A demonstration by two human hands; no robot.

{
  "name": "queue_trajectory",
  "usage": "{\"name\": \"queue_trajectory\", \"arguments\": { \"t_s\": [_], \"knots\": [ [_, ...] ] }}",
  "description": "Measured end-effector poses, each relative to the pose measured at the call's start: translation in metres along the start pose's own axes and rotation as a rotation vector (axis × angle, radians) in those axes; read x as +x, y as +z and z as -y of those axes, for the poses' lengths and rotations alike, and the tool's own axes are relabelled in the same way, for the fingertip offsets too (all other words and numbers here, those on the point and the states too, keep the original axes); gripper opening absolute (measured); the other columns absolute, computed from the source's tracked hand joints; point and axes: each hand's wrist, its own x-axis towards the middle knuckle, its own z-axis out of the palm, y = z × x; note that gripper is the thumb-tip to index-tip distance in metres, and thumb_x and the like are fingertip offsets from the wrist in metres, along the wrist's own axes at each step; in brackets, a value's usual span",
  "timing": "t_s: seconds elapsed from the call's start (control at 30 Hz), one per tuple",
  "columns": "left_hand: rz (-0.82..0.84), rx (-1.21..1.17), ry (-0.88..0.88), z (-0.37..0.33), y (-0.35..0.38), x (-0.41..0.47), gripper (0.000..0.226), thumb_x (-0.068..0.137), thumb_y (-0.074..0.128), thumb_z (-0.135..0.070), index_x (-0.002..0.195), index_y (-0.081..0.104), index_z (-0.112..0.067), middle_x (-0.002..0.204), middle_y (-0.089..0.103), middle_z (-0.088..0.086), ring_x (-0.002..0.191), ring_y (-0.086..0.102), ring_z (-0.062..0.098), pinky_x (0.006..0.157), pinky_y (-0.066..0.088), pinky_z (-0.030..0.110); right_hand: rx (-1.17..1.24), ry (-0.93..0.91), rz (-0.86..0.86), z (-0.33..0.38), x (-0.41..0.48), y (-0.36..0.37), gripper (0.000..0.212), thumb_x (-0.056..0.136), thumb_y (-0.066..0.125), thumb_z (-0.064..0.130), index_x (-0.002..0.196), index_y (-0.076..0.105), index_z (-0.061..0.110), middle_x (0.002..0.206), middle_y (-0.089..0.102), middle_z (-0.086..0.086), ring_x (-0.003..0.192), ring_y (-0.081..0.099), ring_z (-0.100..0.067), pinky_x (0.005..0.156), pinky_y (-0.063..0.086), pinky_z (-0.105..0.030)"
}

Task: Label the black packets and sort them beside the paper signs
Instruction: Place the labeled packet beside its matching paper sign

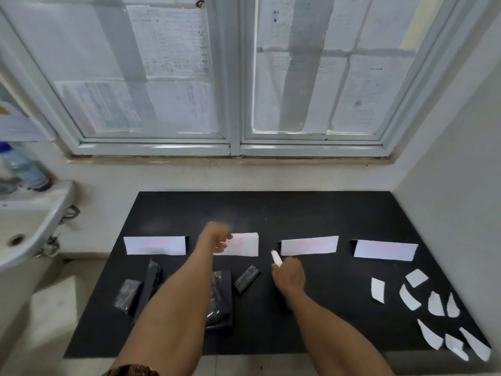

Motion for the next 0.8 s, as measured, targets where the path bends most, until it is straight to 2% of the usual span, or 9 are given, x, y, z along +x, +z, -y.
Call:
{"name": "queue_trajectory", "arguments": {
  "t_s": [0.07,0.1,0.2,0.3,0.37,0.5,0.6,0.67,0.8],
  "knots": [
    [-0.025,0.016,-0.022,0.016,-0.005,0.007,0.025,0.090,0.062,-0.005,0.114,0.062,-0.001,0.104,0.062,0.015,0.085,0.062,0.025,0.074,0.053,0.034,-0.018,0.023,0.050,-0.003,-0.006,0.015,0.037,0.089,0.063,0.034,0.110,0.062,0.004,0.114,0.064,-0.013,0.106,0.062,-0.027,0.083,0.048,-0.031],
    [-0.037,0.003,-0.040,0.023,-0.007,0.011,0.026,0.089,0.062,-0.005,0.115,0.061,0.000,0.103,0.063,0.017,0.081,0.062,0.025,0.075,0.052,0.035,-0.026,0.020,0.070,-0.002,-0.008,0.023,0.036,0.090,0.063,0.033,0.110,0.062,0.003,0.114,0.064,-0.013,0.106,0.062,-0.027,0.083,0.048,-0.031],
    [-0.030,-0.013,-0.081,0.040,-0.006,0.018,0.018,0.090,0.059,-0.006,0.108,0.059,-0.005,0.078,0.053,0.012,0.055,0.047,0.018,0.066,0.047,0.031,-0.028,0.029,0.105,0.001,-0.013,0.038,0.032,0.088,0.064,0.030,0.107,0.062,0.004,0.113,0.064,-0.013,0.106,0.062,-0.027,0.083,0.048,-0.031],
    [0.007,0.009,-0.113,0.046,-0.002,0.021,0.010,0.092,0.056,-0.008,0.102,0.055,-0.010,0.068,0.046,0.005,0.049,0.038,0.013,0.056,0.041,0.026,-0.035,0.040,0.123,0.003,-0.016,0.047,0.032,0.088,0.065,0.027,0.111,0.060,0.005,0.117,0.062,-0.013,0.110,0.060,-0.028,0.087,0.048,-0.032],
    [0.034,-0.002,-0.118,0.046,-0.001,0.026,0.011,0.093,0.055,-0.010,0.104,0.056,-0.008,0.070,0.048,0.005,0.049,0.039,0.013,0.054,0.041,0.025,-0.018,0.060,0.106,0.005,-0.016,0.049,0.034,0.087,0.068,0.025,0.113,0.058,0.006,0.118,0.062,-0.012,0.110,0.061,-0.027,0.087,0.048,-0.032],
    [0.051,0.018,-0.105,0.042,-0.001,0.039,0.030,0.094,0.053,-0.010,0.122,0.058,0.000,0.073,0.049,0.005,0.049,0.041,0.013,0.054,0.043,0.026,0.049,0.023,0.079,0.015,-0.009,0.053,0.035,0.089,0.064,0.021,0.115,0.047,0.007,0.114,0.061,-0.015,0.107,0.060,-0.030,0.085,0.048,-0.035],
    [0.022,0.019,-0.097,0.039,-0.001,0.044,0.028,0.093,0.056,-0.010,0.119,0.060,-0.001,0.078,0.051,0.007,0.050,0.044,0.013,0.060,0.046,0.028,0.097,-0.028,0.183,0.030,-0.004,0.061,0.026,0.094,0.057,0.026,0.110,0.052,0.005,0.112,0.063,-0.018,0.100,0.064,-0.032,0.085,0.055,-0.039],
    [0.021,0.014,-0.100,0.036,0.001,0.046,0.024,0.093,0.056,-0.010,0.114,0.060,-0.002,0.077,0.050,0.007,0.050,0.044,0.014,0.059,0.046,0.028,0.129,-0.045,0.221,0.040,-0.004,0.069,0.026,0.096,0.052,0.025,0.115,0.051,0.007,0.114,0.062,-0.018,0.098,0.065,-0.032,0.081,0.058,-0.043],
    [0.052,-0.002,-0.090,0.030,0.004,0.040,0.019,0.094,0.056,-0.013,0.112,0.060,-0.007,0.091,0.057,0.009,0.061,0.053,0.015,0.060,0.048,0.027,-0.028,-0.146,0.237,0.048,-0.007,0.091,0.038,0.100,0.043,0.026,0.135,0.045,0.012,0.138,0.050,-0.010,0.126,0.049,-0.025,0.102,0.041,-0.031]
  ]
}}
